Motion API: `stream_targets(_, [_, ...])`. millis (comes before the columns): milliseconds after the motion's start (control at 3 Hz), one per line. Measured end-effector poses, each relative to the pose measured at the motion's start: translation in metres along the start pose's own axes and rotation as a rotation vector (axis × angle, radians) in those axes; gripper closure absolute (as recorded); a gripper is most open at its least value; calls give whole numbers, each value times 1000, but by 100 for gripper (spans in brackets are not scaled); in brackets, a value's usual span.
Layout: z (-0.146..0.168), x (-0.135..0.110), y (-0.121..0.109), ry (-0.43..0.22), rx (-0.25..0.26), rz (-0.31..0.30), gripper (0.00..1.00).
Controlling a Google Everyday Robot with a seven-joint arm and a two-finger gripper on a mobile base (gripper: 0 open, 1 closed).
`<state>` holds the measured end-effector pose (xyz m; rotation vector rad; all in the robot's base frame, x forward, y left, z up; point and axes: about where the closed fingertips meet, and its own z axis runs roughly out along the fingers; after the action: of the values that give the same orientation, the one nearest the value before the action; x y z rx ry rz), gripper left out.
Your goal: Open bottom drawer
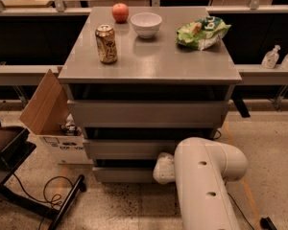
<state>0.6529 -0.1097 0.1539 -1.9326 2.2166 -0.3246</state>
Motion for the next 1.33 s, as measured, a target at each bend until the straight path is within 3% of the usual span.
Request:
stream_targets(1000, [-4,0,-1,0,0,0,100])
stream_targets(1333, [-21,3,7,-16,-7,1,100])
